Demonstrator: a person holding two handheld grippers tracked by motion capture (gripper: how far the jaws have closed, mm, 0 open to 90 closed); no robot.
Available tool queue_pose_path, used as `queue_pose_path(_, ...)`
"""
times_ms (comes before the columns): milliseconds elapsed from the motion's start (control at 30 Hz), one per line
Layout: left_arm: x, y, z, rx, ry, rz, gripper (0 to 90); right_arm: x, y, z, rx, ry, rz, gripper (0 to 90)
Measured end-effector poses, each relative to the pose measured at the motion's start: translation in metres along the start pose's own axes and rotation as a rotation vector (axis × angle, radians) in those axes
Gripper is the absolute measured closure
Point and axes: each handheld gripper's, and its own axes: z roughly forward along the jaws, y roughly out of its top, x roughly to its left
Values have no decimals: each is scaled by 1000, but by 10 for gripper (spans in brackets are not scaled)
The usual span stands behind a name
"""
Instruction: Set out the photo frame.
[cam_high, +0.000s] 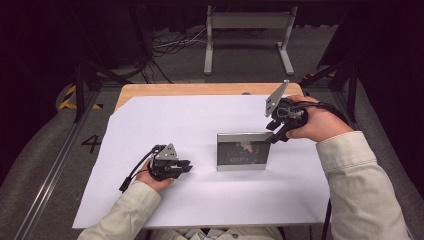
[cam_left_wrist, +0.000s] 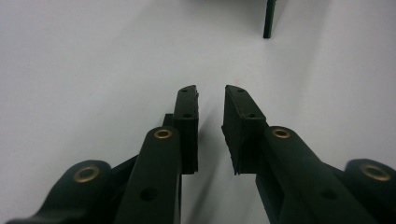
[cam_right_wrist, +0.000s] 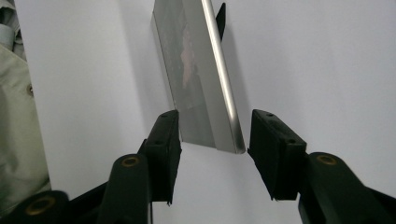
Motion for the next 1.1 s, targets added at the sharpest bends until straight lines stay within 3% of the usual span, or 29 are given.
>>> queue_pose_path(333, 0, 0, 0, 1, 0, 0, 757, -7, -13, -6, 30, 26, 55, 574)
queue_pose_path(1100, 0, 0, 0, 2, -1, -1, 755, -24, -47, 2, -1, 51, 173, 565)
